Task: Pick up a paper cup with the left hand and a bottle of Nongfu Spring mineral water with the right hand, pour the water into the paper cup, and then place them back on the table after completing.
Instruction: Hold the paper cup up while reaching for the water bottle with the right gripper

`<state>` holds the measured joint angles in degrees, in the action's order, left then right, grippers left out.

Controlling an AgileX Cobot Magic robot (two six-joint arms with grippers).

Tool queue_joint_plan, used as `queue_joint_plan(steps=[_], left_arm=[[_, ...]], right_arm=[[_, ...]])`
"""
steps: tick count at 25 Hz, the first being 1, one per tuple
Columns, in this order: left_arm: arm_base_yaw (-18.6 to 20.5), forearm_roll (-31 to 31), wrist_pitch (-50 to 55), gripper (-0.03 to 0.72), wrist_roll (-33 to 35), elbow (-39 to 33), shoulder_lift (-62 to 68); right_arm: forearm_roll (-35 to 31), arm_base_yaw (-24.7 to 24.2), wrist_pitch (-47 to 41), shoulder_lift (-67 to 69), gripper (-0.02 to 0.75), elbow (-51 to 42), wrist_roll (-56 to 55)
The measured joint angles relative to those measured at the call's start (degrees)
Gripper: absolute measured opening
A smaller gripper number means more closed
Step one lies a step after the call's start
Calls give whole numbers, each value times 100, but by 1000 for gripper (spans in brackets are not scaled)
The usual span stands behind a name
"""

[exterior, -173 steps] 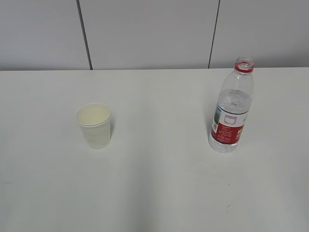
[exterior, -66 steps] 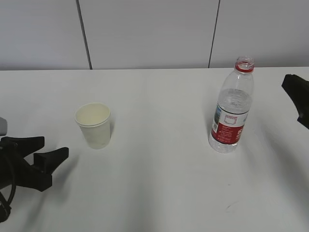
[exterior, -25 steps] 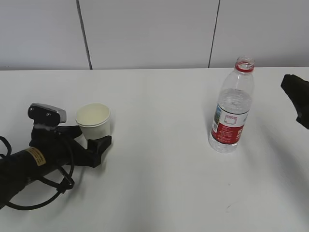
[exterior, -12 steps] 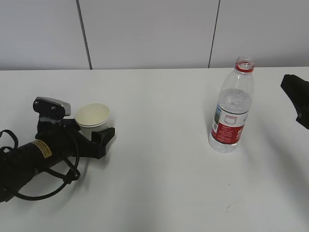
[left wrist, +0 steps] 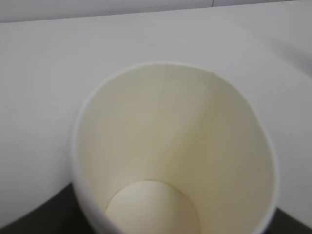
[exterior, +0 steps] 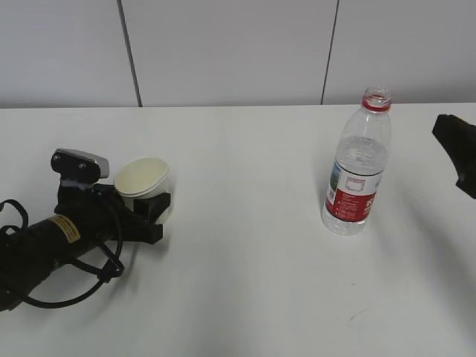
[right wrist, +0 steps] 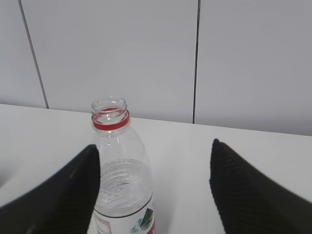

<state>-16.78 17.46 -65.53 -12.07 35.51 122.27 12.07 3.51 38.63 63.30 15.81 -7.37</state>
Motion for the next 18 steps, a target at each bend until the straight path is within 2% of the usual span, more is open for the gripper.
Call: queue_joint_plan(steps=[11, 18], left_arm=[[0, 0, -2, 403, 0, 0, 0], [0, 0, -7, 403, 0, 0, 0]], right_arm=[[79, 0, 70, 395, 526, 0, 0], [254, 0, 266, 990, 629, 0, -11]])
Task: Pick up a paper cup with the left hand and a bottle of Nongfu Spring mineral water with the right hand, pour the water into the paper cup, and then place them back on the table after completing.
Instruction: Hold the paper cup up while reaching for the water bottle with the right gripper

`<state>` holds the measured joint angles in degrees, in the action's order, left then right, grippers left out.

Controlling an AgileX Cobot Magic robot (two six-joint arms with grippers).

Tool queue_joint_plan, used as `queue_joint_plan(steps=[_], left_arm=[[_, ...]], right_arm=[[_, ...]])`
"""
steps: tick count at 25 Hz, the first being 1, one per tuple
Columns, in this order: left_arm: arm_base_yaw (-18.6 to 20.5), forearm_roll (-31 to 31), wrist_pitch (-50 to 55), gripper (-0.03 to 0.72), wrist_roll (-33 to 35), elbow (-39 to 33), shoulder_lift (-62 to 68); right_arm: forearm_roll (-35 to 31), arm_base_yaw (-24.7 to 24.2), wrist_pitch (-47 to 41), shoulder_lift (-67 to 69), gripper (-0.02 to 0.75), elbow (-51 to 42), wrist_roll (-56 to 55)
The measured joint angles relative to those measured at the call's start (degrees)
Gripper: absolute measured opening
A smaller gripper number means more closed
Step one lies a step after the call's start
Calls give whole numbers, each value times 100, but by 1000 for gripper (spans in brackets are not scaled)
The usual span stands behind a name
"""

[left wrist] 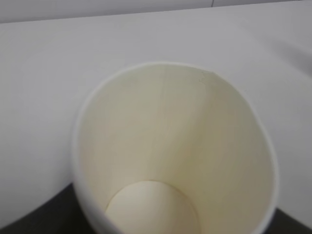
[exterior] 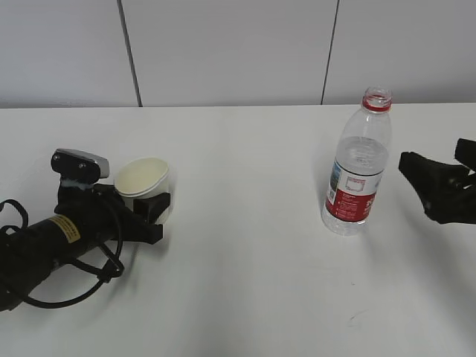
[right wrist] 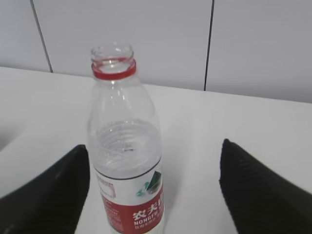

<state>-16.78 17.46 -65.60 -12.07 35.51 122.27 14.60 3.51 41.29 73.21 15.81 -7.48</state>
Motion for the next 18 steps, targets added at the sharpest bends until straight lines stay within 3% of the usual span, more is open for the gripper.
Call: queue_joint_plan(steps=[13, 18], left_arm=[[0, 0, 0, 403, 0, 0, 0], [0, 5, -6, 403, 0, 0, 0]], right_arm=[[296, 0, 2125, 2209, 640, 164, -519], [349, 0, 2347, 2914, 640, 456, -588]])
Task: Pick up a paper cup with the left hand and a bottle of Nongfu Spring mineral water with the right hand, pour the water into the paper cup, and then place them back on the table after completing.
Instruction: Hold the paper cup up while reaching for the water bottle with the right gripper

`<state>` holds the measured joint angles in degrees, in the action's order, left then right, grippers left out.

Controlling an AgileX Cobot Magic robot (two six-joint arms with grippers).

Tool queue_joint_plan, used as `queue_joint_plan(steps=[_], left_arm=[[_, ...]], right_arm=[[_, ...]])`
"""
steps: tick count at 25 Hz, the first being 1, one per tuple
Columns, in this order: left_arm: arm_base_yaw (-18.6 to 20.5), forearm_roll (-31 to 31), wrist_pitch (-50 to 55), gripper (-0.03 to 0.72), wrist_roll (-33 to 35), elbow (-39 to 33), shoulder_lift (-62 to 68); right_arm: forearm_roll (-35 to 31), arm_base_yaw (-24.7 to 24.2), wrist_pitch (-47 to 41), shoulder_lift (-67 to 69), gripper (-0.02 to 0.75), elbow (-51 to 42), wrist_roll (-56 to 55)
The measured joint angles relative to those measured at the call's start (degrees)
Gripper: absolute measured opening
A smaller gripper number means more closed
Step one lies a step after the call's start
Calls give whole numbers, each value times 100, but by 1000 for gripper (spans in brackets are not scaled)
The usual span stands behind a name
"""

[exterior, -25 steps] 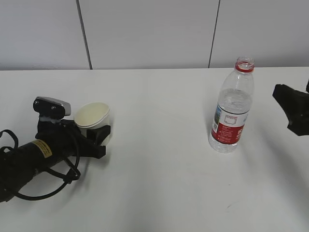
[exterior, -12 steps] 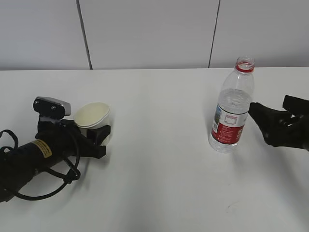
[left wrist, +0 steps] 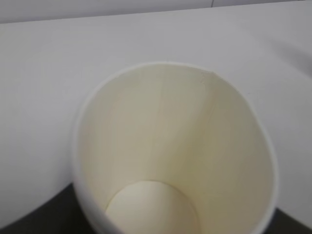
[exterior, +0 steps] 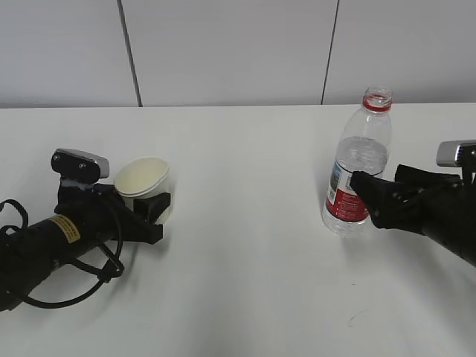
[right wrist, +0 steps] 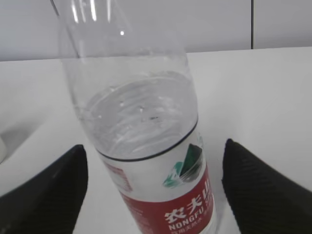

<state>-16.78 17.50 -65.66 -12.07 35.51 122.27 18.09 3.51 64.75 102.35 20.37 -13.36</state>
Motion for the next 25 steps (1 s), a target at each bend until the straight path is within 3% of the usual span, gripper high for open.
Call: queue_joint_plan(steps=[25], left_arm=[[0, 0, 0, 403, 0, 0, 0]], right_arm=[[329, 0, 71, 1081, 641, 1218, -22]])
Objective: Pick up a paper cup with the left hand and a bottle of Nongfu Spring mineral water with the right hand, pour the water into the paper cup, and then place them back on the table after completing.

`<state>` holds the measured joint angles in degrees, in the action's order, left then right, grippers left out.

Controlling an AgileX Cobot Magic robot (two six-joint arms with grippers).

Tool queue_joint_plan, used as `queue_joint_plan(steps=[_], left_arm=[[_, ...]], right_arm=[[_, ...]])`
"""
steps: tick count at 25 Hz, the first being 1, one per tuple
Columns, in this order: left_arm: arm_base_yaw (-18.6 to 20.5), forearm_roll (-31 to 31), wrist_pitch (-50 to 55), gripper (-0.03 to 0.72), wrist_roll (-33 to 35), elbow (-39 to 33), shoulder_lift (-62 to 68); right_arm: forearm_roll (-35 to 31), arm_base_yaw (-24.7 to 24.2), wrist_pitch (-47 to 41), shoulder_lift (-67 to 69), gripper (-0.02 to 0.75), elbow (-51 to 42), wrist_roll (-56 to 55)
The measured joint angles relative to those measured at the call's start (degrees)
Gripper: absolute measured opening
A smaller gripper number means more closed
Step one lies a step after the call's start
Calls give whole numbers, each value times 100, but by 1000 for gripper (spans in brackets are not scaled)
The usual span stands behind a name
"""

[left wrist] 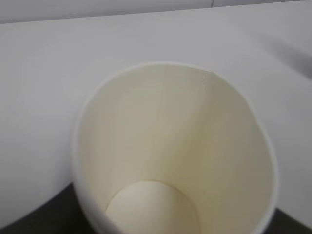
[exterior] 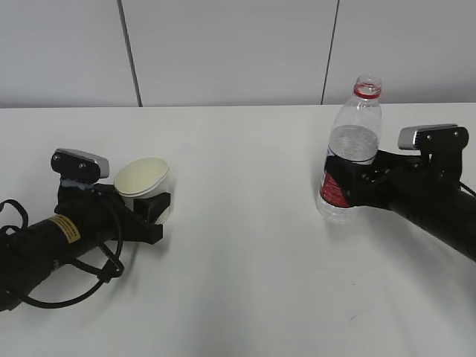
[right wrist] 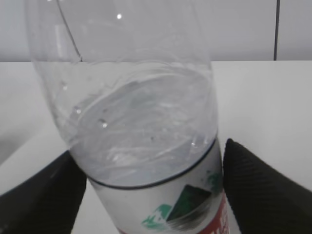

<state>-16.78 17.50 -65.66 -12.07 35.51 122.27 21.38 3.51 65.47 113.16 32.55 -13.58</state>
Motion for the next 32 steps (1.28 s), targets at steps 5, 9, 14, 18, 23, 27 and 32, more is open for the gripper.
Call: queue_joint_plan(steps=[5, 9, 14, 18, 23, 27, 32], left_arm=[[0, 0, 0, 402, 0, 0, 0], [0, 0, 0, 402, 0, 0, 0], [0, 0, 0, 402, 0, 0, 0], [0, 0, 0, 402, 0, 0, 0], [0, 0, -1, 402, 0, 0, 0], [0, 0, -6, 402, 0, 0, 0], [0, 17, -6, 402, 0, 0, 0]], right_arm=[[65, 0, 53, 202, 641, 227, -11], [79, 0, 87, 242, 641, 238, -11], [197, 0, 87, 251, 612, 251, -11], [244, 0, 87, 251, 611, 259, -11], [244, 0, 87, 255, 670, 259, -11], [244, 0, 76, 264, 677, 270, -22], [267, 0, 66, 288, 679, 458, -22]])
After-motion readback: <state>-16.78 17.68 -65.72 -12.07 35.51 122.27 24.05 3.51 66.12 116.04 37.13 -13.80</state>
